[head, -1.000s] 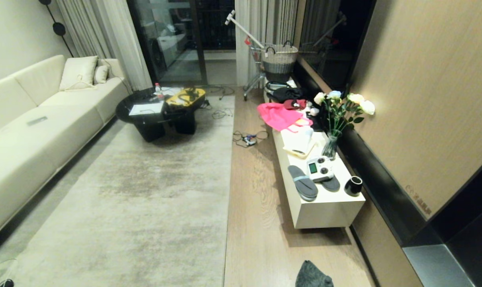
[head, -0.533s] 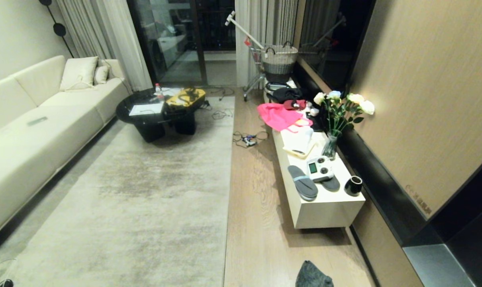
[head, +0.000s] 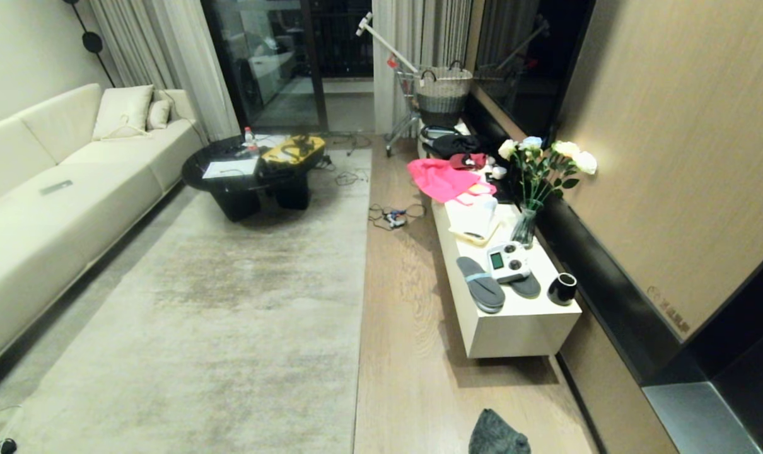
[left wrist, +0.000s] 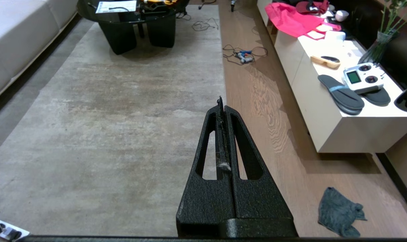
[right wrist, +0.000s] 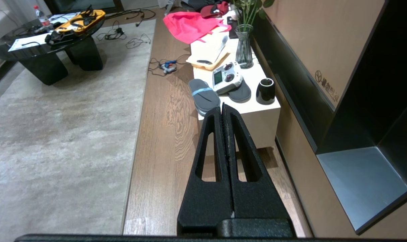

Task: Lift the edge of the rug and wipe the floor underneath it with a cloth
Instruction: Pick up the rag

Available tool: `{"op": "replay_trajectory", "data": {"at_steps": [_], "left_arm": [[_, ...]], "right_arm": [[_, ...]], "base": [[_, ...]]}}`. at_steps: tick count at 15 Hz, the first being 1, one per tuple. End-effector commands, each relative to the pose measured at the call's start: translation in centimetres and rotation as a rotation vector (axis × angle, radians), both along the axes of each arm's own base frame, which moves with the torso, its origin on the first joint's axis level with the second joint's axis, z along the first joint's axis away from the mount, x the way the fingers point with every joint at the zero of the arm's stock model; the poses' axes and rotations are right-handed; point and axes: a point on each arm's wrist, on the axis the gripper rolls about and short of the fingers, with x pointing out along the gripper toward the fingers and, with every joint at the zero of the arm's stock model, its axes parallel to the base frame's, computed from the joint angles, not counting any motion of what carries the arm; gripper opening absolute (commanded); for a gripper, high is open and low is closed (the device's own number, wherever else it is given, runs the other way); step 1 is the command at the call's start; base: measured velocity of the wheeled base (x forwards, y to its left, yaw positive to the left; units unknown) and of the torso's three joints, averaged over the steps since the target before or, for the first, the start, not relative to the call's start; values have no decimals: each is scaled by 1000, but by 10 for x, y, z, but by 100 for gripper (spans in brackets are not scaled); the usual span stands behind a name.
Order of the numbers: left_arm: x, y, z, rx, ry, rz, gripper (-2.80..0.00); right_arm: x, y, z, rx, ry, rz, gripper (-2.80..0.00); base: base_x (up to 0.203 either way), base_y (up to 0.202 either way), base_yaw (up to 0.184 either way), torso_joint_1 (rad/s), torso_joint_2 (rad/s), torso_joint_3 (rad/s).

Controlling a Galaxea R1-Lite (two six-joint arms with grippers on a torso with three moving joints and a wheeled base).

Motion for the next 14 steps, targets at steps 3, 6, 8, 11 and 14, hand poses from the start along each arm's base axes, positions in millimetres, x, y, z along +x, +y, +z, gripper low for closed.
{"op": "replay_trajectory", "data": {"at_steps": [3,6,8,11,14], "left_arm": [[0,0,0,0,0,0,-280],[0,0,0,0,0,0,-280],[0,0,0,0,1,0,-280],[0,0,0,0,-1,-1,-280],[0,0,0,0,0,-1,-280]], "right_arm": [[0,0,0,1,-1,0,-280],[0,0,0,1,-1,1,-280],[0,0,0,1,-1,0,-280],[0,0,0,1,-1,0,-280],[0,0,0,1,-1,-1,-280]], "base": [[0,0,0,-132,310,174],[0,0,0,-135,313,187],[0,0,0,-132,326,188],[0,0,0,-135,336,200],[0,0,0,-135,342,201]]}}
